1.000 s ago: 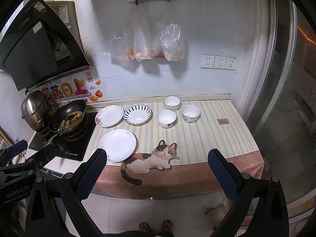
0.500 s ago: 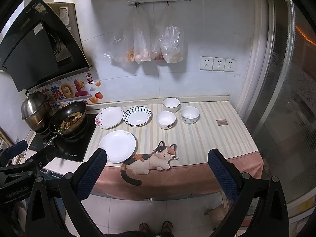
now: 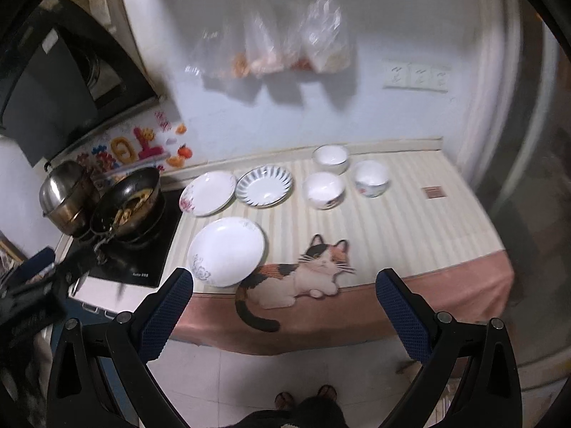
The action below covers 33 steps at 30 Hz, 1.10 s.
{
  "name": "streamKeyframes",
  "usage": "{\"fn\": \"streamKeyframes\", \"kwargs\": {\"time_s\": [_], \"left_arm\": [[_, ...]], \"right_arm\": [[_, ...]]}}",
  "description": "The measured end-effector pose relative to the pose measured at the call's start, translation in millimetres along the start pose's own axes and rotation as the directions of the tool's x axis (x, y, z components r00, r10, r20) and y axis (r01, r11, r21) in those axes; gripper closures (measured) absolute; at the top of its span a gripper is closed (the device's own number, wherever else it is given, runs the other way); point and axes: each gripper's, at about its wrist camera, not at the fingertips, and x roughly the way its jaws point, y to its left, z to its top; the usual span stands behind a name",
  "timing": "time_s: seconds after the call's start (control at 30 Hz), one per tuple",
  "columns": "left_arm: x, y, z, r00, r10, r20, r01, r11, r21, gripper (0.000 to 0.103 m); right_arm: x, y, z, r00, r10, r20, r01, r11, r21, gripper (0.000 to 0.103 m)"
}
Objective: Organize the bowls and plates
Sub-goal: 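Lower both tools and grasp the rim of the grey-swirl white plate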
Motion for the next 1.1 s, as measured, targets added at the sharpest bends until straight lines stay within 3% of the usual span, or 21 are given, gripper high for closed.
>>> {"fn": "streamKeyframes", "kwargs": {"time_s": [0.17, 0.3, 0.4, 0.53, 0.63, 0.67, 0.73, 0.8, 0.93, 0.97, 1.0, 1.03, 1.07, 1.1], "left_arm": [[91, 20, 3, 0.995, 0.028, -0.097, -0.03, 0.999, -0.023, 0.0], [170, 25, 2, 0.979, 0.035, -0.202, -0.031, 0.999, 0.025, 0.0], [231, 30, -4, 0.952, -0.009, -0.305, 0.016, 1.0, 0.02, 0.0], [304, 43, -20, 0.894, -0.057, -0.444, 0.043, 0.998, -0.043, 0.0], [337, 49, -26, 0.862, -0.074, -0.502, 0.048, 0.997, -0.065, 0.008], [345, 51, -27, 0.852, -0.078, -0.518, 0.05, 0.996, -0.067, 0.017], [359, 55, -29, 0.836, -0.098, -0.54, 0.062, 0.994, -0.085, 0.025], [367, 59, -30, 0.827, -0.124, -0.549, 0.076, 0.991, -0.11, 0.032], [377, 65, -36, 0.805, -0.175, -0.567, 0.102, 0.982, -0.158, 0.047], [377, 67, -38, 0.805, -0.175, -0.566, 0.098, 0.982, -0.163, 0.048], [376, 67, -38, 0.808, -0.174, -0.564, 0.095, 0.981, -0.167, 0.048], [375, 68, -37, 0.809, -0.175, -0.561, 0.095, 0.981, -0.17, 0.047], [374, 68, -37, 0.809, -0.179, -0.56, 0.097, 0.98, -0.173, 0.047], [373, 68, -38, 0.808, -0.178, -0.561, 0.095, 0.98, -0.175, 0.048]], "right_arm": [[99, 7, 7, 0.997, 0.017, -0.076, -0.019, 0.999, -0.034, 0.0], [197, 16, 17, 0.984, 0.076, -0.163, -0.087, 0.994, -0.062, 0.0], [272, 21, 22, 0.964, 0.118, -0.24, -0.14, 0.987, -0.075, 0.0], [358, 25, 24, 0.931, 0.173, -0.32, -0.198, 0.979, -0.048, 0.0], [416, 26, 23, 0.902, 0.192, -0.387, -0.213, 0.977, -0.012, 0.0], [436, 26, 22, 0.888, 0.201, -0.414, -0.219, 0.976, 0.005, 0.001], [467, 24, 19, 0.854, 0.232, -0.466, -0.238, 0.97, 0.047, 0.003], [480, 25, 17, 0.836, 0.244, -0.491, -0.248, 0.967, 0.06, 0.006], [504, 37, 11, 0.792, 0.259, -0.553, -0.286, 0.957, 0.04, 0.036], [505, 41, 9, 0.788, 0.26, -0.557, -0.293, 0.955, 0.031, 0.041], [503, 44, 9, 0.799, 0.263, -0.54, -0.303, 0.953, 0.017, 0.044], [508, 50, 8, 0.789, 0.267, -0.553, -0.318, 0.948, 0.005, 0.056], [508, 51, 7, 0.778, 0.269, -0.567, -0.322, 0.947, 0.007, 0.06], [508, 54, 7, 0.784, 0.27, -0.559, -0.323, 0.946, 0.004, 0.065]]}}
